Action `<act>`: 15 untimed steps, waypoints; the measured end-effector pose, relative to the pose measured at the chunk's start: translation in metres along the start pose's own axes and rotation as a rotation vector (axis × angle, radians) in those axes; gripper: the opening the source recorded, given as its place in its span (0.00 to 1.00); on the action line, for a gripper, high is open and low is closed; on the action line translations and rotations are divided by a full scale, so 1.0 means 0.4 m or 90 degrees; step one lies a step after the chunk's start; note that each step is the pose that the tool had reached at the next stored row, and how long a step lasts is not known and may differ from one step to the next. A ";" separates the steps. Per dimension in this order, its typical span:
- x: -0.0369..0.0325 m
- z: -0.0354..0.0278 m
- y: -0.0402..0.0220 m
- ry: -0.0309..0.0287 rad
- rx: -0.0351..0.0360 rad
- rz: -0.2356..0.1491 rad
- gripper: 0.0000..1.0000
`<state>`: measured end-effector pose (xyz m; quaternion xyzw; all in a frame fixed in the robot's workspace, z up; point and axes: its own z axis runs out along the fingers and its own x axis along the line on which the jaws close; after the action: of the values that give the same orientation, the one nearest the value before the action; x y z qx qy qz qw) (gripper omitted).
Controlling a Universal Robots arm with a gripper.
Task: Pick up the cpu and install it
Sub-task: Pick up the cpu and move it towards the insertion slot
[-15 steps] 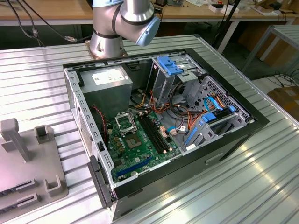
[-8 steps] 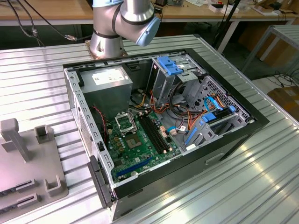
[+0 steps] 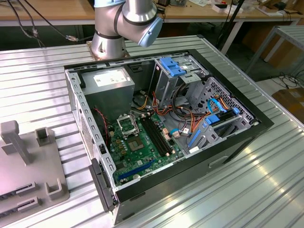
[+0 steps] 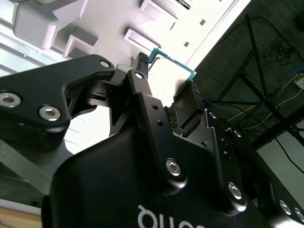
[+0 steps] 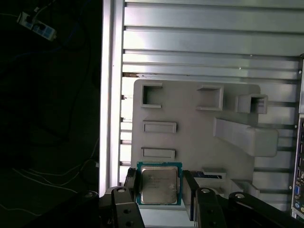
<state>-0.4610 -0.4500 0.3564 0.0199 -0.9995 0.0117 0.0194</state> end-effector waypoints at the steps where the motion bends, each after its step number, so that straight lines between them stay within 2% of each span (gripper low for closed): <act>1: 0.000 0.000 0.000 0.0000 -0.0001 0.000 0.47; 8: 0.001 -0.024 -0.001 0.0001 -0.0002 0.000 0.47; 15: 0.002 -0.057 -0.001 0.0007 -0.0002 0.000 0.47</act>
<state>-0.4610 -0.4500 0.3790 0.0199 -0.9995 0.0116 0.0200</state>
